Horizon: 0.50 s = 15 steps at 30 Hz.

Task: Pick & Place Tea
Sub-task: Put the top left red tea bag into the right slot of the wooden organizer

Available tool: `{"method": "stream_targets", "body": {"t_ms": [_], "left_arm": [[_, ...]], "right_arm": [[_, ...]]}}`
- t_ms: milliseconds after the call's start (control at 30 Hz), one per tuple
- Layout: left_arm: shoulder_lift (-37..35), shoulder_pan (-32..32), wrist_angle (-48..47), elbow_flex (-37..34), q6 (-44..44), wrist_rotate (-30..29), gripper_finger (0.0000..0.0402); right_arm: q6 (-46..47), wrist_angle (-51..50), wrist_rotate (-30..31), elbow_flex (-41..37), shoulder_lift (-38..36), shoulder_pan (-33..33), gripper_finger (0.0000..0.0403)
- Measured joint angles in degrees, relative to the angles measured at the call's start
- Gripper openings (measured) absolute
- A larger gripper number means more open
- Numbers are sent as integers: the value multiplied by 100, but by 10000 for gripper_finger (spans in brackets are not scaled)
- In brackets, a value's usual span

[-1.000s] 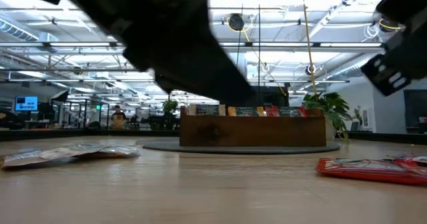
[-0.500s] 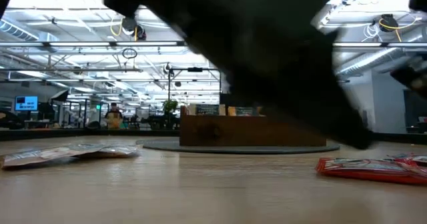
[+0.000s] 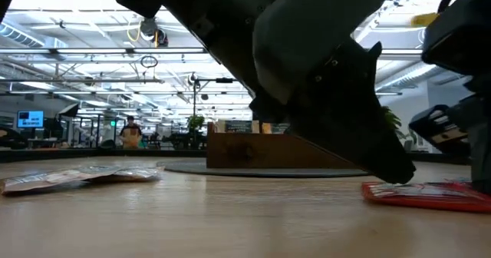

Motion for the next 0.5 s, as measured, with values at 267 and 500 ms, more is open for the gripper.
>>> {"method": "stream_targets", "body": {"t_ms": [267, 500], "left_arm": [[0, -33, -190, -4, -72, -8, 32], [0, -28, -229, -4, -107, -10, 33]], "right_arm": [[-315, 698, -92, -5, 329, -205, 0], [-346, 1360, -335, -1, 735, -311, 0]]}}
